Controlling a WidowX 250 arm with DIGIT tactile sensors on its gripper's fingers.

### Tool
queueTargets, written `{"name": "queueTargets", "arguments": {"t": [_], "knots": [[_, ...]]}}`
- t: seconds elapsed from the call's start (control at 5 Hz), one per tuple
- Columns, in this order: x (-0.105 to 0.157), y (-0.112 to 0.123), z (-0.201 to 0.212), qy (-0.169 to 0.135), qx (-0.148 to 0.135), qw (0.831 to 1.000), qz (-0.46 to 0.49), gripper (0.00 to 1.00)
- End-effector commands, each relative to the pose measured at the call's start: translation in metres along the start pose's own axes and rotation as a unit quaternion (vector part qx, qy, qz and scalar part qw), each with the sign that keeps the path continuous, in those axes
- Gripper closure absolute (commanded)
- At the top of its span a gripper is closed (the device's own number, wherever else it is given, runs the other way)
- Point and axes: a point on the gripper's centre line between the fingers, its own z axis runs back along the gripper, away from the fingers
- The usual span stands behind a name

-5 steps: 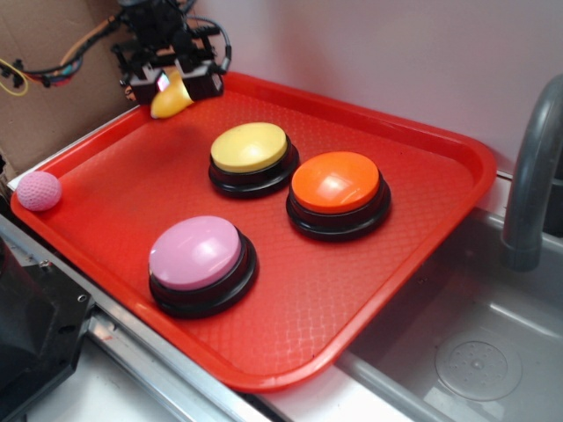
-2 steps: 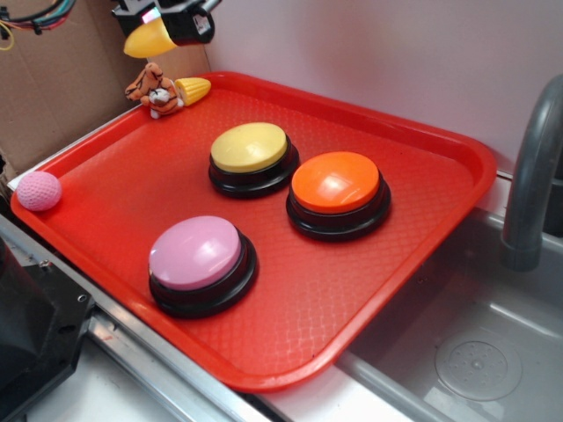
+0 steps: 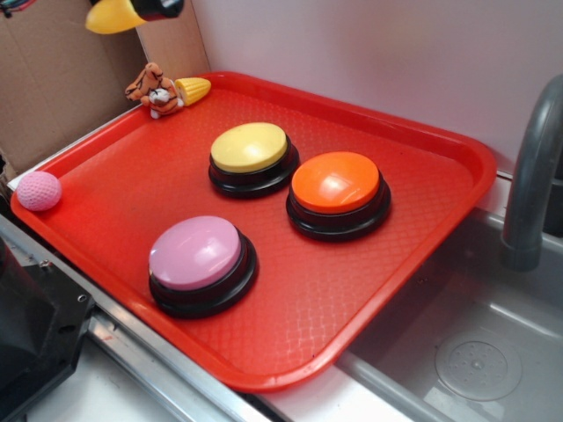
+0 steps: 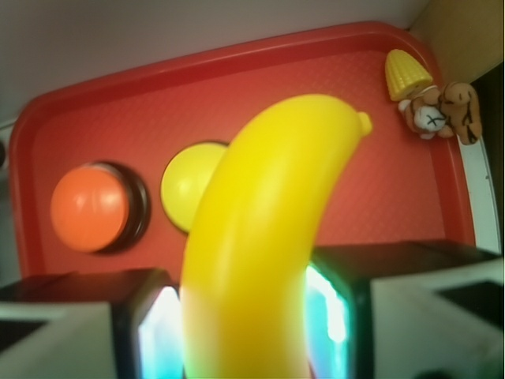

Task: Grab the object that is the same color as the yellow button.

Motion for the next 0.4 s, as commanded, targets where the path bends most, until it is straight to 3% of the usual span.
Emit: {"name": "queueTargets", "arguments": {"t": [0.0,0.2], "knots": [[-0.041,0.000,0.013,-0.001,-0.008,0.999,-0.051,1.00],[-0.053,-0.001,0.009,0.020,-0.026,0.998,-0.052,1.00]]}}
